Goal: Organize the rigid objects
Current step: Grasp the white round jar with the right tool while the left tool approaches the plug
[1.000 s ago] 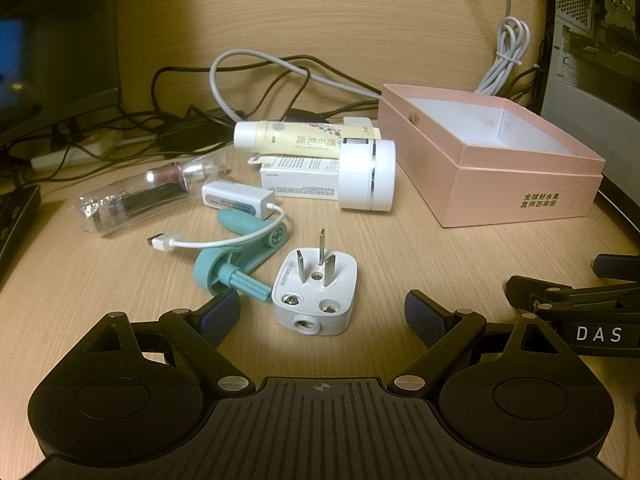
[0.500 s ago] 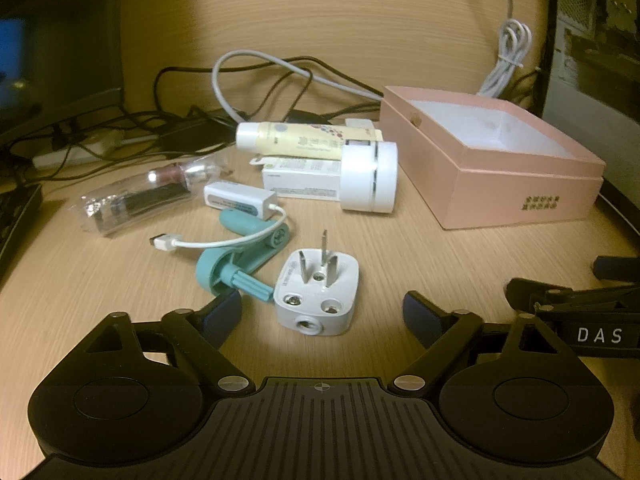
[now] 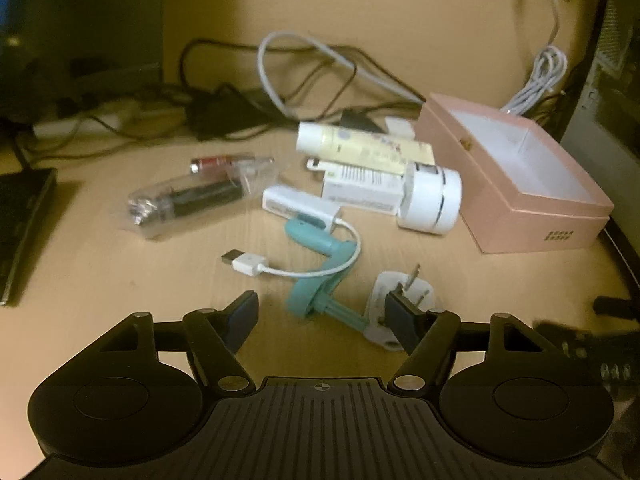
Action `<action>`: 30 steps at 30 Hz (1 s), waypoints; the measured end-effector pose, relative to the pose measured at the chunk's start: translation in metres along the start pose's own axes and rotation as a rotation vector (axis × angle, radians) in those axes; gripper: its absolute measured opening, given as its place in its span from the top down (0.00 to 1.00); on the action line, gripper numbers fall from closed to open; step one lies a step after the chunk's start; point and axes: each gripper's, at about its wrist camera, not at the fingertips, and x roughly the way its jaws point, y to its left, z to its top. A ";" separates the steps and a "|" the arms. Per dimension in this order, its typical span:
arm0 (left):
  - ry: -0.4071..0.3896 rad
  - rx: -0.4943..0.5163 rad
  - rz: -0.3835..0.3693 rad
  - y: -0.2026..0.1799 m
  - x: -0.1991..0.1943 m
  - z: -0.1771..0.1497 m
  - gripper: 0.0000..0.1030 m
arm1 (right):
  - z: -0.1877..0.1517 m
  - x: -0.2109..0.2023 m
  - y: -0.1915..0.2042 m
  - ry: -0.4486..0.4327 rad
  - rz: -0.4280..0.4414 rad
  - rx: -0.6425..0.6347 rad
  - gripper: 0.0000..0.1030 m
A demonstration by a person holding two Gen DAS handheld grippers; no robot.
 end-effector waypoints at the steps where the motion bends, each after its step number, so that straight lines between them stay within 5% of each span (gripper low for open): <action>1: 0.002 -0.015 -0.012 0.002 0.004 0.003 0.32 | 0.000 -0.002 0.002 0.012 0.013 -0.008 0.02; 4: 0.008 -0.042 -0.043 0.002 0.011 0.015 0.39 | -0.001 -0.019 0.013 0.016 0.087 -0.044 0.09; 7: -0.010 -0.055 -0.069 0.004 0.004 0.021 0.39 | 0.005 -0.042 0.033 -0.094 0.082 -0.116 0.11; 13: -0.012 -0.124 -0.084 0.024 -0.033 -0.001 0.39 | 0.058 -0.037 0.082 -0.210 0.078 -0.183 0.31; 25: -0.042 -0.176 -0.056 0.064 -0.098 -0.035 0.39 | 0.082 0.046 0.154 -0.108 -0.100 -0.219 0.56; 30: -0.004 -0.181 -0.084 0.068 -0.086 -0.041 0.39 | 0.078 0.007 0.150 -0.121 -0.013 -0.273 0.63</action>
